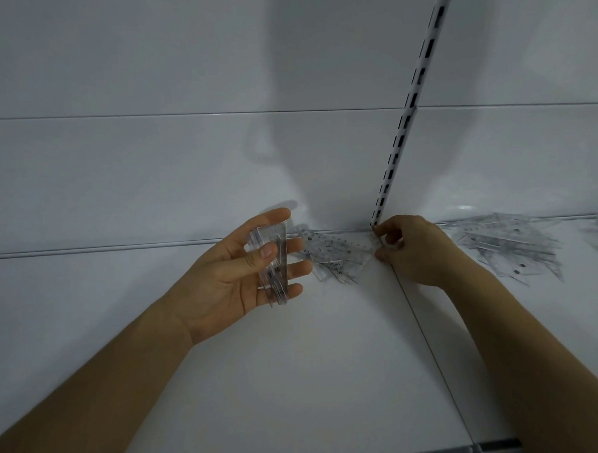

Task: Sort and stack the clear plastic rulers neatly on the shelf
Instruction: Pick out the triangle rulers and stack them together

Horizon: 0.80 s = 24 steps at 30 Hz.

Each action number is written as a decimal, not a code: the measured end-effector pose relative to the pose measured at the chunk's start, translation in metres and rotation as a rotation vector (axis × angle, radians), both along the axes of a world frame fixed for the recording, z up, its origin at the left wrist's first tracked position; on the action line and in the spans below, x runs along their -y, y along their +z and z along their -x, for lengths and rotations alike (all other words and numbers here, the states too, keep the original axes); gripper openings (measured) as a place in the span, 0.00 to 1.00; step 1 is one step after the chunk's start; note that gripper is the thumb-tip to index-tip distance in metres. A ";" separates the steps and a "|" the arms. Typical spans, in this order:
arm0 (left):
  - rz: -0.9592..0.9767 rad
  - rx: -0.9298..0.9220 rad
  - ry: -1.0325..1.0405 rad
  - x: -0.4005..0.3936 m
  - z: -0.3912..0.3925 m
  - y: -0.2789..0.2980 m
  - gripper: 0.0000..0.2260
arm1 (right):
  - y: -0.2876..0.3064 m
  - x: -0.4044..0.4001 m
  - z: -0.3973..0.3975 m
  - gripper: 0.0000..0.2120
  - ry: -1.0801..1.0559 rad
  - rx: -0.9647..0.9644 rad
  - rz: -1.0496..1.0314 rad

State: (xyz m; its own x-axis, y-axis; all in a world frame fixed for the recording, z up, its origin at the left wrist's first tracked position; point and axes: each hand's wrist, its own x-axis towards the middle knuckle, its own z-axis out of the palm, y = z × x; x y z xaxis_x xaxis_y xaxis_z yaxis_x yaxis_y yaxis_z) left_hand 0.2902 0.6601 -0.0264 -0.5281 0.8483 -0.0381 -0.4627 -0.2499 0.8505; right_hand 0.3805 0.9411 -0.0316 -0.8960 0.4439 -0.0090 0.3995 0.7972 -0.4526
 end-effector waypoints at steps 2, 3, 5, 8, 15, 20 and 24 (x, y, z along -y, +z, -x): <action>0.007 -0.009 -0.003 0.001 0.001 -0.001 0.29 | 0.001 -0.002 -0.002 0.20 -0.023 0.017 -0.021; 0.013 -0.012 -0.003 0.001 0.001 -0.001 0.30 | 0.002 -0.003 -0.003 0.20 -0.032 0.031 -0.041; 0.022 -0.015 0.001 0.001 0.001 -0.001 0.31 | 0.005 -0.006 -0.005 0.16 -0.022 0.064 -0.098; 0.033 -0.021 -0.006 0.000 0.001 0.000 0.32 | 0.006 -0.009 -0.005 0.14 0.012 0.088 -0.103; 0.055 -0.042 -0.019 -0.001 0.000 0.000 0.32 | 0.011 -0.013 -0.009 0.19 0.126 0.115 -0.074; 0.046 -0.020 -0.018 0.000 0.001 0.001 0.32 | 0.005 -0.014 -0.007 0.09 0.220 -0.001 -0.188; -0.019 0.057 -0.036 -0.001 0.002 0.004 0.26 | 0.010 -0.014 -0.006 0.10 0.188 -0.194 -0.216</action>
State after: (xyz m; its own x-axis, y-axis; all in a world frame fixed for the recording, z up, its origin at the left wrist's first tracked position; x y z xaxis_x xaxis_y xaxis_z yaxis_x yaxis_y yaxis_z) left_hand 0.2880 0.6607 -0.0225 -0.4943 0.8678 -0.0505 -0.5194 -0.2482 0.8177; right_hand 0.3867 0.9554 -0.0217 -0.9381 0.2445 0.2454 0.1601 0.9343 -0.3185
